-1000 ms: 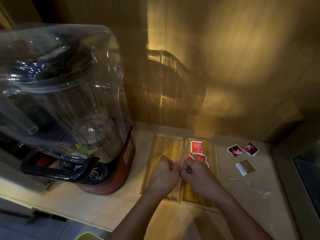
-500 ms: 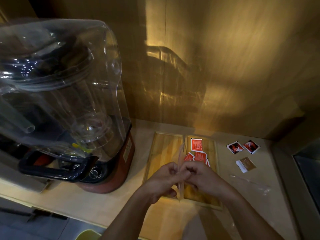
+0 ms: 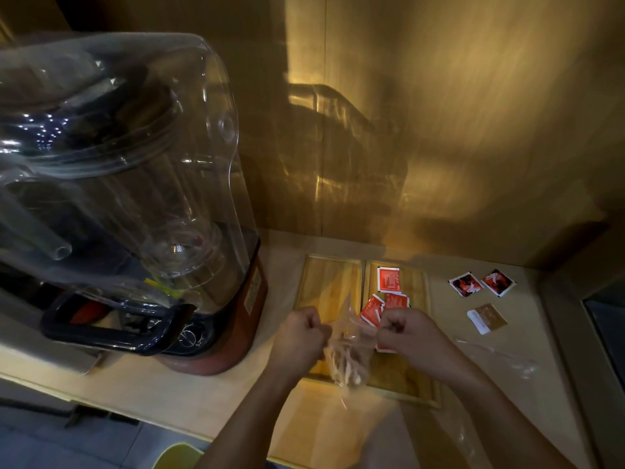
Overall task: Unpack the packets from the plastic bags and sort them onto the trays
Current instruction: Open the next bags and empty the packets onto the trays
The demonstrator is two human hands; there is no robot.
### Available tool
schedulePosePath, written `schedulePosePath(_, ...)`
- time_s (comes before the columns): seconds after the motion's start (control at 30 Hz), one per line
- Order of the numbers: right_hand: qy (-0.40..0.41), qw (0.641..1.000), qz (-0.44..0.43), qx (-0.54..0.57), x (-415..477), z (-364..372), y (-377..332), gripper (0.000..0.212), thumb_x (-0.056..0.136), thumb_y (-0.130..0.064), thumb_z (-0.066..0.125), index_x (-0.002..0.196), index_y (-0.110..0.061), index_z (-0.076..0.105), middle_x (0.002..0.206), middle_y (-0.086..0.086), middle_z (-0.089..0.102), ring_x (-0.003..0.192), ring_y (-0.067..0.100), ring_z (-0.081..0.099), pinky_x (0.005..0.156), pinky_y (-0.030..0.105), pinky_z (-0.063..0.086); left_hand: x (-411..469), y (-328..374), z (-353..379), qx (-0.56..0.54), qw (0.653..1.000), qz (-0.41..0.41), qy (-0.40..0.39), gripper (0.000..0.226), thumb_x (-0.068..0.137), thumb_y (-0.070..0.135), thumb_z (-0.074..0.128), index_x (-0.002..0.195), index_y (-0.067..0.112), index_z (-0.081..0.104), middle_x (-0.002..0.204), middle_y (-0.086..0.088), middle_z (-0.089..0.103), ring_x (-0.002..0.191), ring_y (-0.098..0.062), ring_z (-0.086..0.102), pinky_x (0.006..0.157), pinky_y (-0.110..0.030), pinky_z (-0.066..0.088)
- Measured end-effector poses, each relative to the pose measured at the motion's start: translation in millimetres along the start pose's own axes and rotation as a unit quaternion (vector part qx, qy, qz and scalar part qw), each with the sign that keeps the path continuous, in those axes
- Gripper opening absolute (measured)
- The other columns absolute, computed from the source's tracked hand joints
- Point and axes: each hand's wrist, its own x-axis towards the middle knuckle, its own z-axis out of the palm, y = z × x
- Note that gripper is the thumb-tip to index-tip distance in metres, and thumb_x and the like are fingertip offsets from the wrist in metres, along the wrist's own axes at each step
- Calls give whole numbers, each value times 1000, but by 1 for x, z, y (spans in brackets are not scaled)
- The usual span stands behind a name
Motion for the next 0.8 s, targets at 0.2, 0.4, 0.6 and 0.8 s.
schedulePosePath(0.2, -34, 979, -18, -202, 1, 12, -10, 22, 78, -27, 59, 64, -30, 43, 64, -7, 51, 64, 11, 50, 58, 29, 38, -6, 15, 10, 167, 979, 118, -23, 18, 82, 15, 65, 97, 24, 62, 83, 5, 63, 78, -19, 66, 65, -35, 55)
schedulePosePath(0.4, 10, 955, -94, -280, -1, 14, -19, 30, 92, -37, 44, 64, -28, 46, 79, -5, 57, 73, 11, 48, 54, 17, 27, -10, 20, 5, 320, 929, 181, 48, 28, 91, 42, 47, 94, 20, 64, 90, -4, 70, 87, -24, 65, 65, -29, 41)
schedulePosePath(0.6, 100, 925, -79, -357, -1, 9, -19, 30, 92, -36, 42, 87, -17, 65, 95, 4, 71, 90, 23, 62, 66, 28, 32, -11, 23, -6, 405, 894, 177, 73, 36, 93, 41, 38, 82, 15, 62, 87, -5, 69, 83, -24, 65, 66, -30, 45)
schedulePosePath(0.8, 134, 943, -7, -305, -1, 2, -18, 30, 87, -31, 47, 61, -20, 54, 72, 8, 64, 78, 28, 63, 63, 31, 39, -8, 15, -21, 351, 924, 120, 92, 31, 88, 33, 44, 74, 13, 63, 75, -6, 67, 72, -24, 64, 67, -36, 54)
